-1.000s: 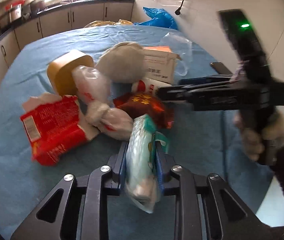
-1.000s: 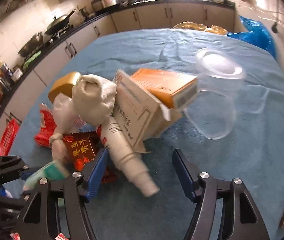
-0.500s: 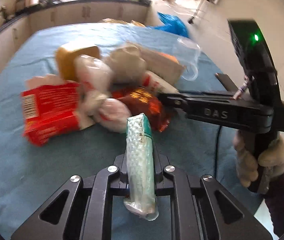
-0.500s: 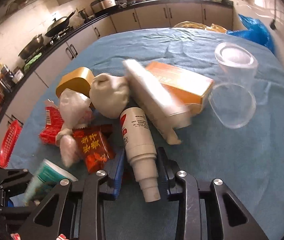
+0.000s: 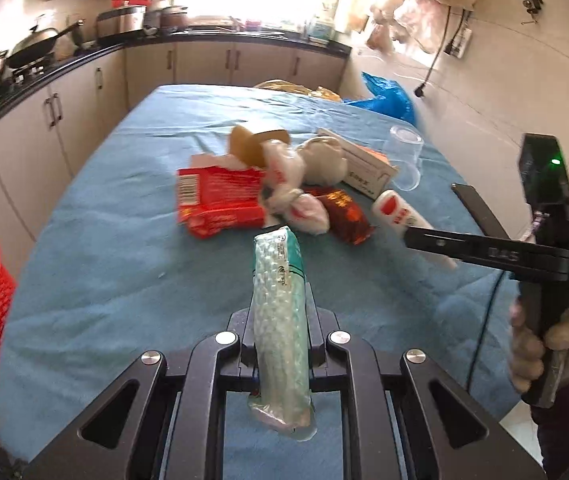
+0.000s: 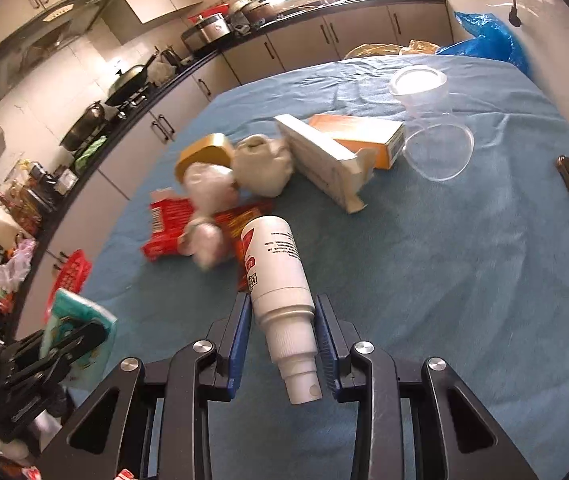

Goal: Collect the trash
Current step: 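Carry both items to the red basket and open both tools to drop them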

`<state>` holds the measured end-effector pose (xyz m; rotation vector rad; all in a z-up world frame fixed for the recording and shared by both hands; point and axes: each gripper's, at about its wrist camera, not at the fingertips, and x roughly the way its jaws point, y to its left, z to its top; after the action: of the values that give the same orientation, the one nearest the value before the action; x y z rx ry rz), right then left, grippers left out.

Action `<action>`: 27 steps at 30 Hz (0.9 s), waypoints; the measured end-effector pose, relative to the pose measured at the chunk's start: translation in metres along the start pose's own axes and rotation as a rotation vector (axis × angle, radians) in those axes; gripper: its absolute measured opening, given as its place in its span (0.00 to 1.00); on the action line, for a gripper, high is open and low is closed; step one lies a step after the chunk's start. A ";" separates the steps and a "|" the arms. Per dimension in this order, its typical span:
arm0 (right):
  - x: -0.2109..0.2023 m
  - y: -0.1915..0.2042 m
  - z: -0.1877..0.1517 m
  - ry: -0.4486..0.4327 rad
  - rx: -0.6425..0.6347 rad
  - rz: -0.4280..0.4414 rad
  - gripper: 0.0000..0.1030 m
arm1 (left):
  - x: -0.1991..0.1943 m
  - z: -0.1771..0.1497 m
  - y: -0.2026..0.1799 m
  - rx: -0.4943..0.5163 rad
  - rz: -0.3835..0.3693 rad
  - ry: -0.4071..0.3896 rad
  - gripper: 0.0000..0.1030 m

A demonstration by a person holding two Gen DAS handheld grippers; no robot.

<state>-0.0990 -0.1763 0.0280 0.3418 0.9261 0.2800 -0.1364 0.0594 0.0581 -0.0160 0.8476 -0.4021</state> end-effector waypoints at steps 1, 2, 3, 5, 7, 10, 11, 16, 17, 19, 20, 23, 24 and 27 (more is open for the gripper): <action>-0.001 0.003 -0.001 -0.001 -0.005 0.002 0.33 | -0.003 -0.003 0.003 -0.009 0.007 -0.003 0.13; -0.004 0.010 -0.005 -0.002 -0.014 0.006 0.33 | -0.005 -0.004 0.005 -0.018 0.014 -0.006 0.13; -0.005 0.014 -0.007 -0.004 -0.021 0.007 0.33 | -0.009 -0.007 0.010 -0.033 0.023 -0.008 0.13; -0.007 0.024 -0.012 -0.006 -0.036 0.006 0.33 | -0.012 -0.010 0.018 -0.058 0.034 -0.011 0.13; -0.007 0.033 -0.016 -0.004 -0.053 0.010 0.33 | -0.018 -0.013 0.027 -0.084 0.052 -0.017 0.13; -0.004 0.048 -0.023 0.006 -0.073 0.027 0.33 | -0.030 -0.018 0.043 -0.123 0.083 -0.036 0.13; -0.003 0.052 -0.026 0.009 -0.078 0.032 0.33 | -0.035 -0.019 0.048 -0.136 0.089 -0.042 0.13; 0.008 0.076 -0.034 0.028 -0.112 0.046 0.33 | -0.055 -0.027 0.066 -0.179 0.126 -0.083 0.13; 0.012 0.081 -0.036 0.035 -0.117 0.054 0.33 | -0.058 -0.029 0.071 -0.190 0.130 -0.092 0.13; 0.017 0.094 -0.039 0.049 -0.132 0.072 0.33 | -0.063 -0.032 0.079 -0.214 0.132 -0.103 0.13; 0.020 0.100 -0.040 0.053 -0.139 0.075 0.33 | -0.065 -0.034 0.083 -0.227 0.135 -0.107 0.13; 0.028 0.121 -0.042 0.069 -0.174 0.089 0.33 | -0.071 -0.039 0.100 -0.270 0.141 -0.118 0.13; 0.030 0.127 -0.043 0.072 -0.183 0.092 0.33 | -0.072 -0.040 0.104 -0.279 0.143 -0.120 0.13; 0.038 0.147 -0.043 0.086 -0.212 0.108 0.33 | -0.079 -0.044 0.121 -0.317 0.153 -0.127 0.13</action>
<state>-0.1248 -0.0207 0.0358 0.1852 0.9545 0.4913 -0.1740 0.2053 0.0653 -0.2658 0.7738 -0.1189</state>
